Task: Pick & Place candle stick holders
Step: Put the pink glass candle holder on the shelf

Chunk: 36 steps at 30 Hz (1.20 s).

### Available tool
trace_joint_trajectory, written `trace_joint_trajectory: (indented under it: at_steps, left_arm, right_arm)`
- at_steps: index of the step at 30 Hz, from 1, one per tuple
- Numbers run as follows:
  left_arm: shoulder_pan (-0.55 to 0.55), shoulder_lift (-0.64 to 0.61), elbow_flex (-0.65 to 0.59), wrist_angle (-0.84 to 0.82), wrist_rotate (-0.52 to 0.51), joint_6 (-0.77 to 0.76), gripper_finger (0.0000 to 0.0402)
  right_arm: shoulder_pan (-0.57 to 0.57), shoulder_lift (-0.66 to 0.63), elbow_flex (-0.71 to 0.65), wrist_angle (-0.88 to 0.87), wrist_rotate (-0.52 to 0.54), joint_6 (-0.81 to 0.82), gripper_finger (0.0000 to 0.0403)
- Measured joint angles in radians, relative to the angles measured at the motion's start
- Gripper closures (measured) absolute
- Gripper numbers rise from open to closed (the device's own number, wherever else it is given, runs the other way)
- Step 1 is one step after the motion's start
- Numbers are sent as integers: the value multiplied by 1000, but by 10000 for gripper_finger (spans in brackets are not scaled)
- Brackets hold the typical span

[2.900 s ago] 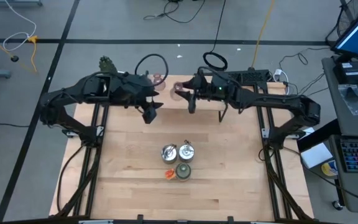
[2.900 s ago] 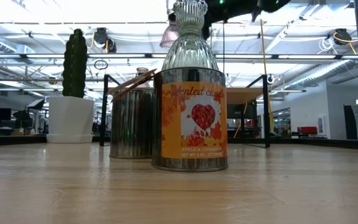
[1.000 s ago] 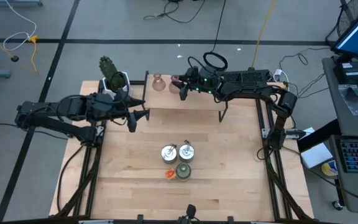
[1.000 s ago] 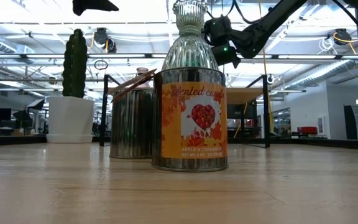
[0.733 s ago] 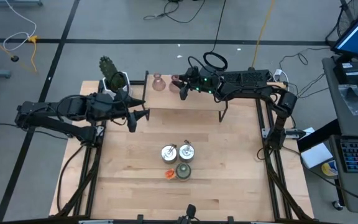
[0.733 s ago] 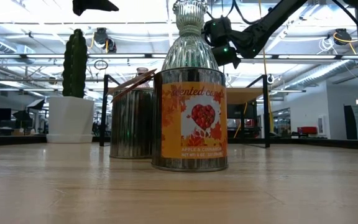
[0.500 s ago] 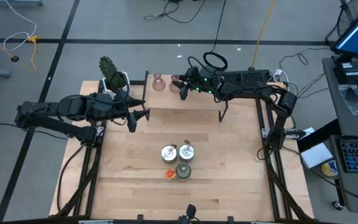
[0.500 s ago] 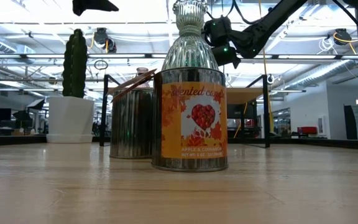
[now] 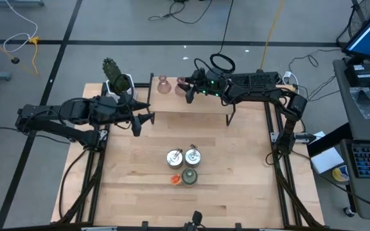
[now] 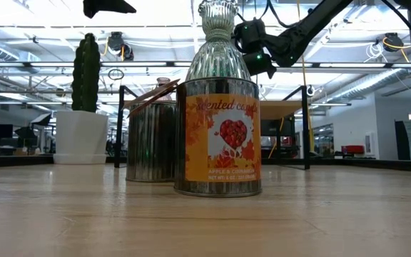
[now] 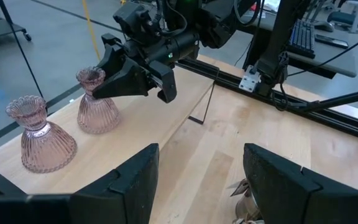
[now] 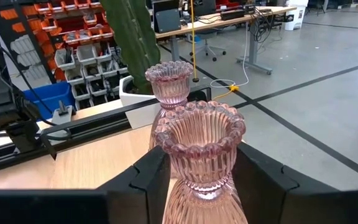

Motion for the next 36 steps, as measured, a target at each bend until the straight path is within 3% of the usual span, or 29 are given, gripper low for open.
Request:
trace_joint_trajectory:
  at_steps: [36]
  left_arm:
    - [0, 0, 0, 0, 0, 0, 167]
  right_arm:
    - [11, 0, 0, 0, -20, -52, 245]
